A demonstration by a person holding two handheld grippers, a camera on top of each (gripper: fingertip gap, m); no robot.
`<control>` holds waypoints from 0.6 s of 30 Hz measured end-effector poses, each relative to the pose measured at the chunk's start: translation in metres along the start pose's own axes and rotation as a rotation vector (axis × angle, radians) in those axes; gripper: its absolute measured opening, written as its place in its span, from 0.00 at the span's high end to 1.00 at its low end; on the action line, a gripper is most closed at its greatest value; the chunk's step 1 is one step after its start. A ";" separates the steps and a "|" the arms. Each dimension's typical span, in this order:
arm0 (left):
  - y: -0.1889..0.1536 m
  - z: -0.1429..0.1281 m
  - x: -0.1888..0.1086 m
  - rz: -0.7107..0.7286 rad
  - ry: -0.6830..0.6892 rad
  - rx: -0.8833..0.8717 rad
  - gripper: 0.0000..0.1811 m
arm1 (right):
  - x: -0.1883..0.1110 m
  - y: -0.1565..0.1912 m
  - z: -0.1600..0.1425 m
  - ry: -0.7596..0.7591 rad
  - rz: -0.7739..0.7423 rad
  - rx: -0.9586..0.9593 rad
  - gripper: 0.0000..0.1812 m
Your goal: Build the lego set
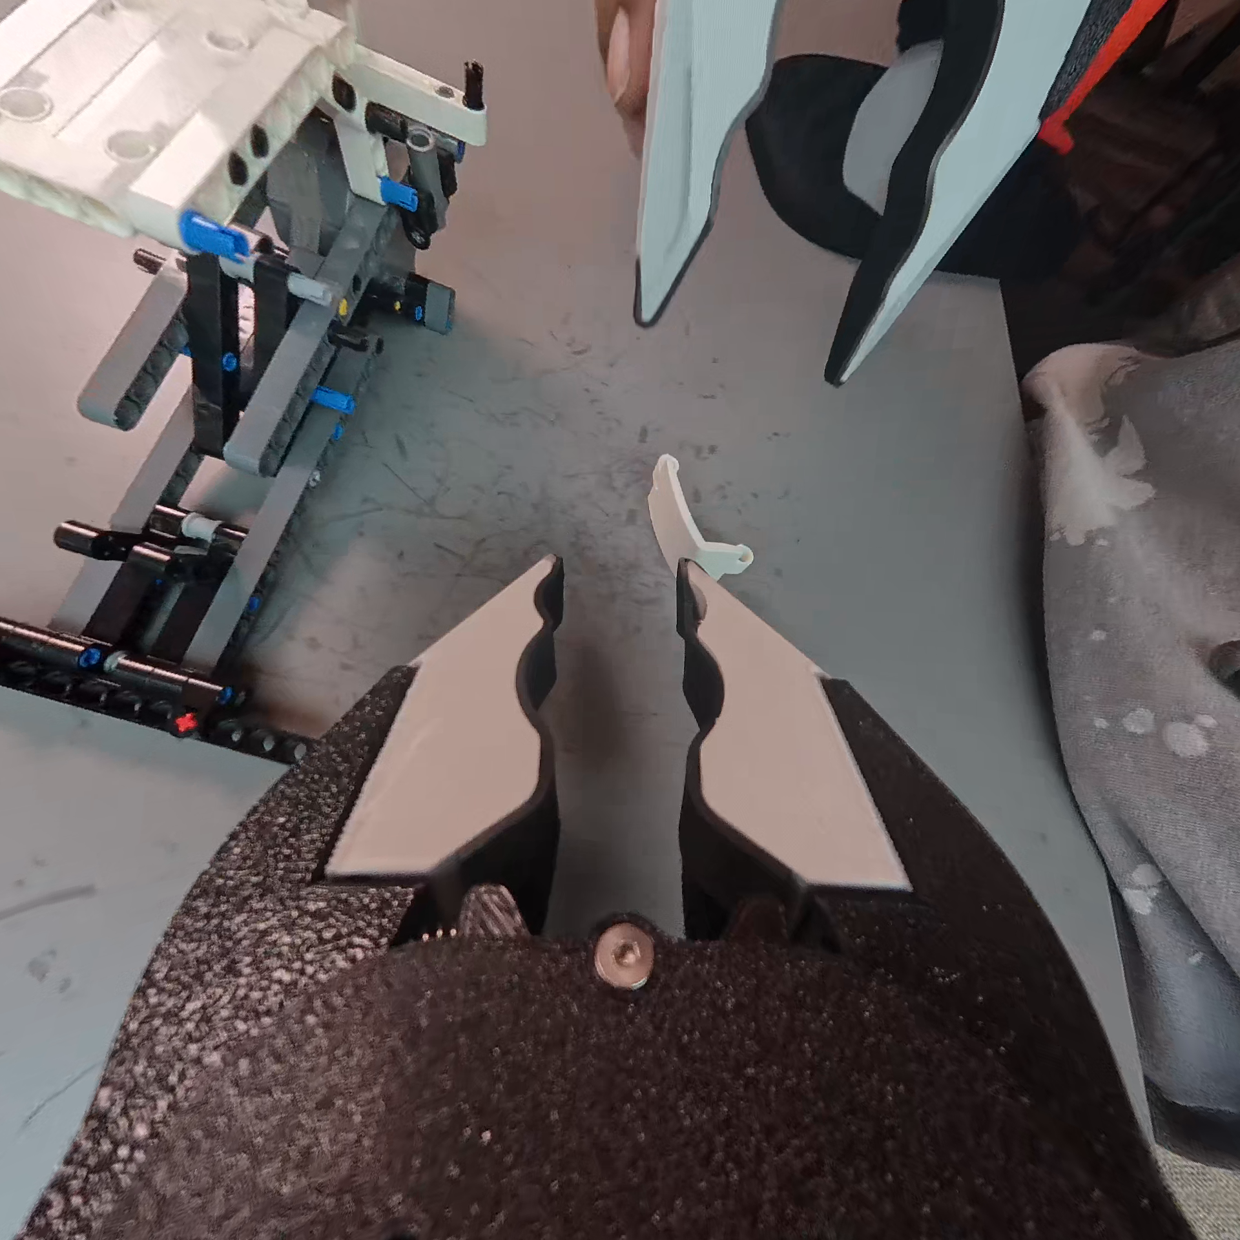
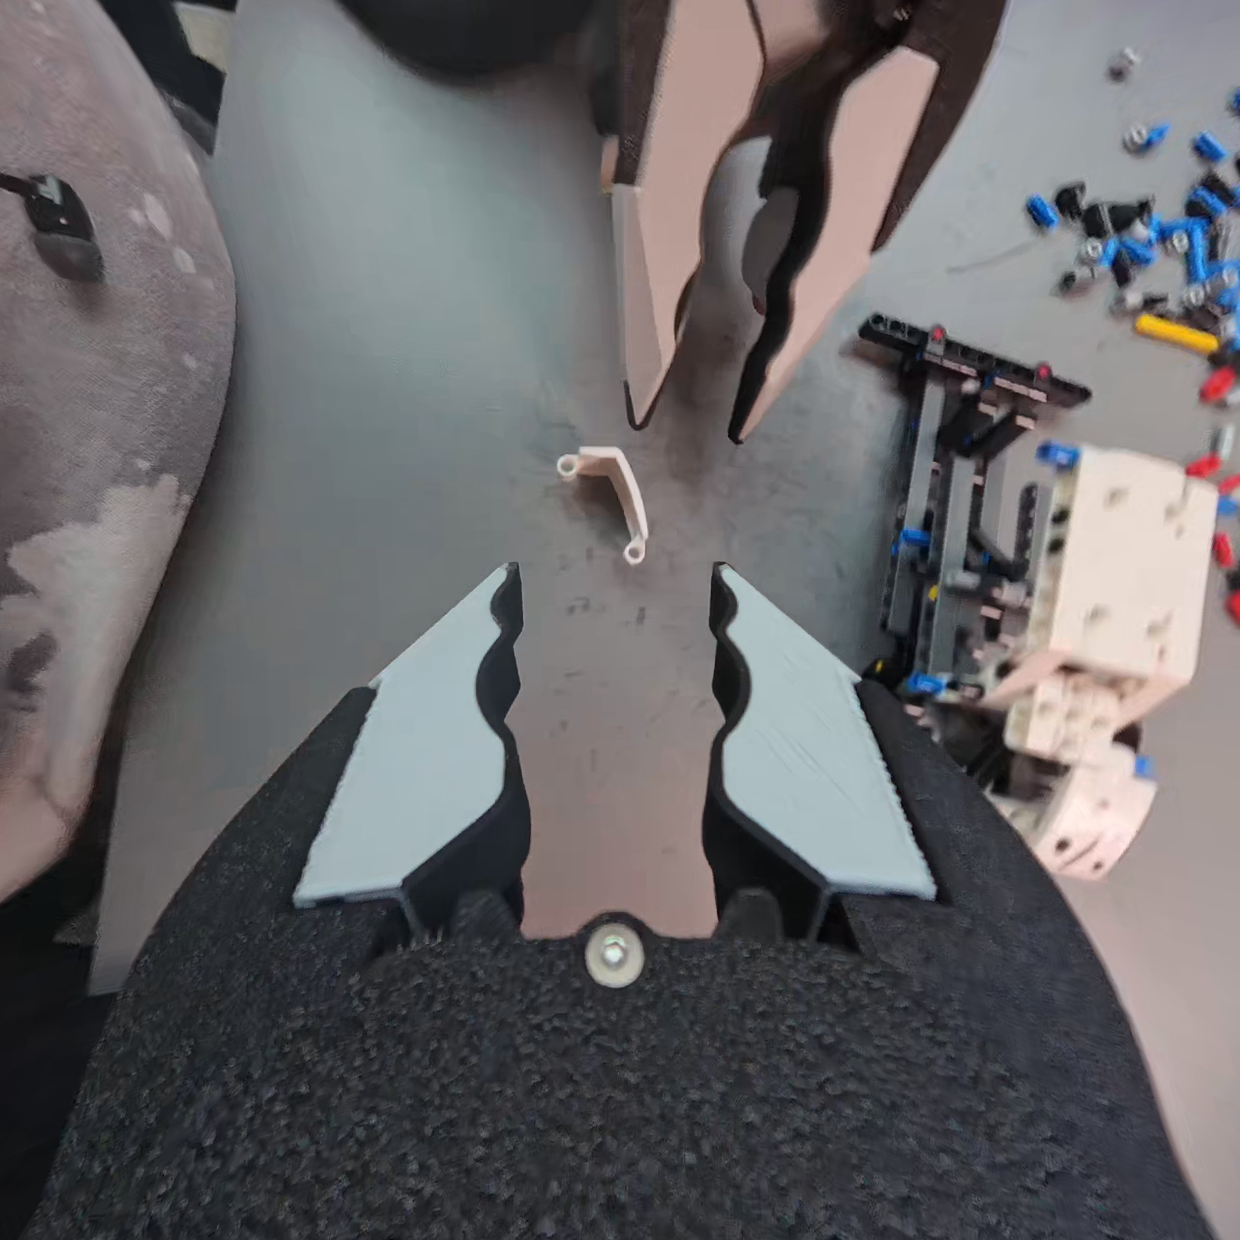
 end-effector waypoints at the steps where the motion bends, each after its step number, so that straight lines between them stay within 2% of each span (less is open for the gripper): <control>1: -0.001 -0.002 0.001 0.004 0.015 0.012 0.82 | -0.004 0.006 -0.008 -0.020 -0.025 0.074 0.69; 5: -0.008 -0.008 0.005 -0.016 0.072 0.040 0.83 | -0.002 0.033 -0.028 -0.104 -0.095 0.357 0.71; 9: -0.018 -0.011 0.014 -0.035 0.113 0.054 0.82 | 0.017 0.049 -0.016 -0.250 -0.113 0.565 0.72; 14: -0.030 -0.002 0.024 0.012 0.093 0.091 0.84 | 0.027 0.032 0.002 -0.328 -0.186 0.702 0.75; 18: -0.045 0.003 0.030 0.006 0.072 0.135 0.85 | 0.031 0.024 0.005 -0.436 -0.098 0.923 0.76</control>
Point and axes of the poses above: each gripper's, where its closed fingertips meet, x out along the fingers, z out of its top, y = z × x across the jaws, the point moved 3 cm from there along -x, back along the fingers, and after that the axes turned 6 degrees about z, right-handed, at the moved point
